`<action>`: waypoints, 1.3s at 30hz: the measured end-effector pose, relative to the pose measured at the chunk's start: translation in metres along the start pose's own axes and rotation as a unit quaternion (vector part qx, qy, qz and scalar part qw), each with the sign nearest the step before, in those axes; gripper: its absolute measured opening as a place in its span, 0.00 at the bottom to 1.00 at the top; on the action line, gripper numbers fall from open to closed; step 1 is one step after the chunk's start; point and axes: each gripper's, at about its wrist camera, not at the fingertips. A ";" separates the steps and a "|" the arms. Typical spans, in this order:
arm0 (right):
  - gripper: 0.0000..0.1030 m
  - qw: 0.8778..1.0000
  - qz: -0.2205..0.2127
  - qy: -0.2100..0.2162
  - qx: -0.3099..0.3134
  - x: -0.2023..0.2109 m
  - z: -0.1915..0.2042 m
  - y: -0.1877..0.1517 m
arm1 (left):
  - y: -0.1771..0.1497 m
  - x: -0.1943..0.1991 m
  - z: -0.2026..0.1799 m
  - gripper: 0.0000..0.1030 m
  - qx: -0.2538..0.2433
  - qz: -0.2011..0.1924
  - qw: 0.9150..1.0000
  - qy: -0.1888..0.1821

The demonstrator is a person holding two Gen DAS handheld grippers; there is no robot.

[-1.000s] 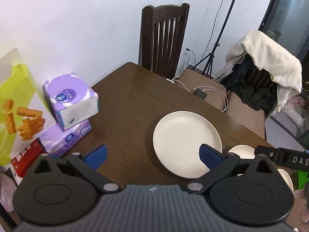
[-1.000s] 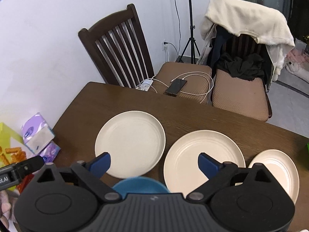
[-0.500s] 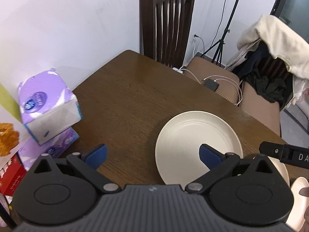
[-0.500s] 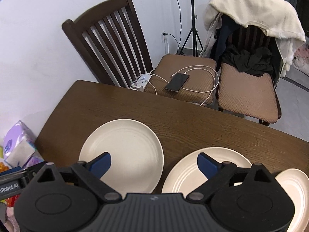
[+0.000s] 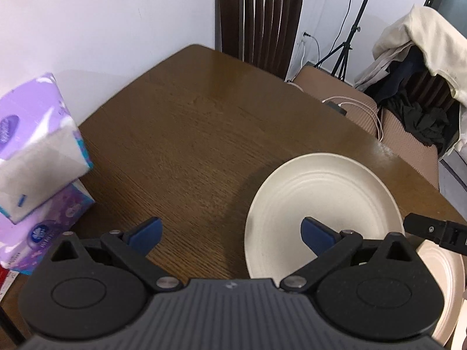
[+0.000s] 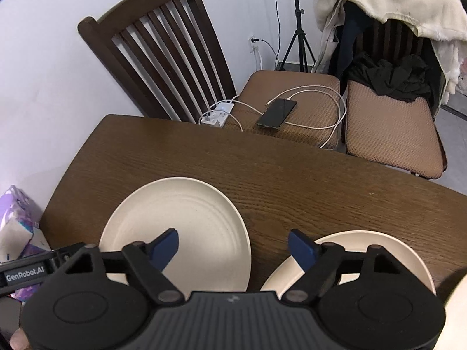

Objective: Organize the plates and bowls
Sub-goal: 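Close the right gripper on the rim of the largest cream plate, then lift the cream plate by its rim with the right gripper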

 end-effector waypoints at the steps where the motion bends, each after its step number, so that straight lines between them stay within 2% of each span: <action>1: 0.69 1.000 0.001 0.002 -0.002 -0.003 -0.002 0.000 | 0.000 -0.003 0.000 1.00 0.000 0.002 1.000 0.000; 5: 0.56 1.000 0.002 0.011 -0.003 -0.012 -0.005 0.001 | -0.002 -0.013 0.002 0.99 -0.002 0.006 1.000 -0.003; 10: 0.46 1.000 0.009 0.018 0.004 -0.023 -0.003 0.001 | -0.003 -0.020 0.004 0.91 -0.007 0.008 1.000 -0.012; 13: 0.44 1.000 0.016 0.013 0.005 -0.030 -0.003 0.002 | -0.004 -0.025 0.006 0.81 -0.011 0.015 1.000 -0.025; 15: 0.43 1.000 0.018 0.013 0.004 -0.032 -0.003 0.002 | -0.004 -0.027 0.007 0.71 -0.012 0.021 0.999 -0.035; 17: 0.42 1.000 0.021 0.013 0.004 -0.034 -0.004 0.001 | -0.005 -0.030 0.008 0.68 -0.012 0.027 0.999 -0.044; 19: 0.42 1.000 0.029 0.010 0.007 -0.037 -0.005 0.001 | -0.006 -0.032 0.009 0.60 -0.013 0.034 0.998 -0.059; 21: 0.41 0.999 0.035 0.005 0.008 -0.040 -0.005 0.001 | -0.007 -0.036 0.010 0.48 -0.012 0.045 0.997 -0.068; 23: 0.40 0.999 0.040 0.003 0.009 -0.042 -0.005 0.000 | -0.007 -0.038 0.012 0.44 -0.010 0.051 0.996 -0.073; 25: 0.35 0.999 0.045 0.003 0.010 -0.042 -0.006 -0.003 | -0.007 -0.037 0.013 0.38 -0.010 0.051 0.996 -0.075; 28: 0.30 0.998 0.053 0.003 0.012 -0.043 -0.006 -0.005 | -0.006 -0.039 0.014 0.21 -0.013 0.060 0.994 -0.088; 30: 0.20 0.998 0.058 -0.001 0.011 -0.043 -0.005 -0.007 | -0.005 -0.039 0.015 0.13 -0.011 0.063 0.994 -0.092; 33: 0.10 0.998 0.065 -0.004 0.005 -0.045 -0.005 -0.008 | -0.007 -0.038 0.016 0.12 -0.012 0.059 0.994 -0.090; 39: 0.08 0.998 0.056 -0.007 0.006 -0.044 -0.003 -0.010 | -0.008 -0.036 0.018 0.11 -0.009 0.055 0.994 -0.091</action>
Point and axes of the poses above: each gripper's, at about its wrist camera, not at the fingertips, and x roughly against the way its jaws point, z to its left, y to its top, and after that the axes turned 14 degrees about z, right-handed
